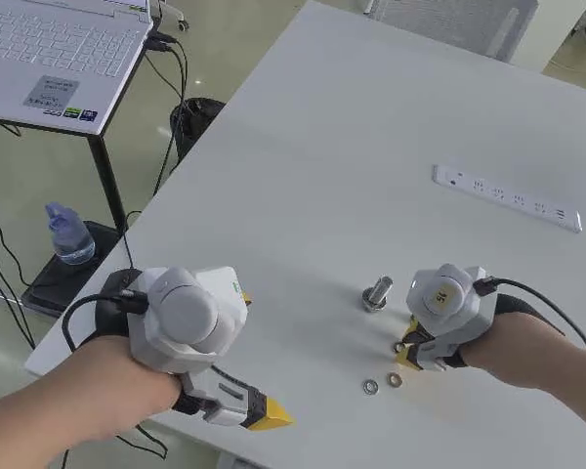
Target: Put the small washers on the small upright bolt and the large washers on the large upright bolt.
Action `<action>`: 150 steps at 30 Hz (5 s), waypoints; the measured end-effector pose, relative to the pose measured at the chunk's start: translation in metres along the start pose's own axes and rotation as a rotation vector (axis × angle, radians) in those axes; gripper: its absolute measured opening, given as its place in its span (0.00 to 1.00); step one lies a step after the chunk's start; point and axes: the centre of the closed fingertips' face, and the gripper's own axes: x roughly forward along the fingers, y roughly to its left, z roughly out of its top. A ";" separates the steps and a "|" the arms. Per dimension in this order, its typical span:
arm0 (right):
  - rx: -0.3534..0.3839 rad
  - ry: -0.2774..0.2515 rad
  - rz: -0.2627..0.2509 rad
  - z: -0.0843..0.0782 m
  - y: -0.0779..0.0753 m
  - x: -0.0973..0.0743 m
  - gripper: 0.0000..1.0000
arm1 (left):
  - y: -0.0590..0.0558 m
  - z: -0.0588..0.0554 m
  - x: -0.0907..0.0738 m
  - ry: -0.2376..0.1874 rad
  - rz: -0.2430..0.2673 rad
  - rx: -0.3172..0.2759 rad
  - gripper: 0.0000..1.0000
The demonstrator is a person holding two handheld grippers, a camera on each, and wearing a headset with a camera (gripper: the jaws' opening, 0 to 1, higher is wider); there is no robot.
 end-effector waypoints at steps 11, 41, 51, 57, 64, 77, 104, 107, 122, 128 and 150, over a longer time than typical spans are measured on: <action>0.021 0.027 -0.016 0.001 0.000 0.000 0.14 | 0.000 -0.003 -0.001 -0.001 0.002 -0.012 0.85; 0.118 0.001 -0.006 -0.018 -0.001 -0.013 0.12 | -0.007 0.010 0.003 -0.013 0.004 -0.002 0.85; 0.141 -0.018 -0.035 -0.031 -0.009 -0.033 0.12 | -0.004 0.015 0.006 -0.029 0.013 -0.011 0.86; 0.145 -0.020 -0.037 -0.035 -0.012 -0.041 0.12 | -0.003 0.012 0.007 -0.018 0.024 -0.015 0.86; 0.138 -0.029 -0.032 -0.031 -0.014 -0.047 0.12 | -0.005 0.012 0.006 -0.008 0.026 -0.011 0.86; 0.150 -0.059 -0.055 -0.020 -0.036 -0.059 0.12 | -0.003 0.015 0.003 -0.008 0.040 -0.019 0.84; 0.130 -0.060 -0.070 0.001 -0.058 -0.063 0.12 | 0.000 0.007 0.005 0.003 0.028 -0.037 0.82; 0.130 -0.061 -0.069 0.002 -0.058 -0.063 0.12 | 0.000 0.006 0.005 0.005 0.025 -0.039 0.82; 0.124 -0.046 -0.058 0.003 -0.058 -0.054 0.12 | 0.003 0.006 0.007 0.008 0.016 -0.041 0.82; 0.117 -0.029 -0.050 0.000 -0.057 -0.045 0.12 | 0.004 0.006 0.007 0.006 0.014 -0.040 0.82; 0.080 0.002 -0.050 -0.005 -0.054 -0.019 0.13 | 0.004 0.000 0.005 0.016 -0.011 -0.052 0.81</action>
